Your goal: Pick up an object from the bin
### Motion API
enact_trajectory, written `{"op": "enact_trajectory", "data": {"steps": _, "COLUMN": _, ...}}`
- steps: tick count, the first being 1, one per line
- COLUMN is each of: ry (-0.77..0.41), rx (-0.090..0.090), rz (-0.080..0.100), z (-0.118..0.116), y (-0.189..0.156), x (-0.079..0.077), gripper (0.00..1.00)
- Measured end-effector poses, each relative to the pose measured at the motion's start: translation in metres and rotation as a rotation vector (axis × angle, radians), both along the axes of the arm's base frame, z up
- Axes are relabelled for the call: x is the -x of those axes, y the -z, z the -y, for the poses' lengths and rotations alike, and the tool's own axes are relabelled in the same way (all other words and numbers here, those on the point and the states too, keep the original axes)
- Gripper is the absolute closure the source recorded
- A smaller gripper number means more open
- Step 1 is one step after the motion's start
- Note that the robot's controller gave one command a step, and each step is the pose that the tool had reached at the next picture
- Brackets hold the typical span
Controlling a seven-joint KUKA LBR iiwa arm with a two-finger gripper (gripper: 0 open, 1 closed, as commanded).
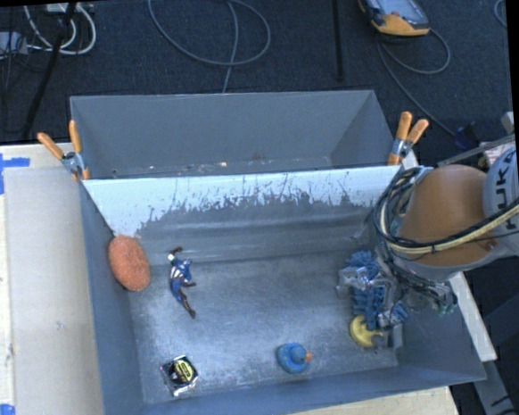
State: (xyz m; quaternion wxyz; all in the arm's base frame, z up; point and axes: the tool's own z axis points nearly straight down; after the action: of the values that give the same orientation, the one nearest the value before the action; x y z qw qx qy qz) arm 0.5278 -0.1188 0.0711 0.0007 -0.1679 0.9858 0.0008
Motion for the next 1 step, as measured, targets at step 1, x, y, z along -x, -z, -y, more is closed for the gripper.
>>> {"op": "enact_trajectory", "data": {"steps": 1, "ry": -0.034, "rx": 0.001, "rz": -0.003, "z": 0.0123, "y": 0.0015, "x": 0.0292, "gripper": 0.0}}
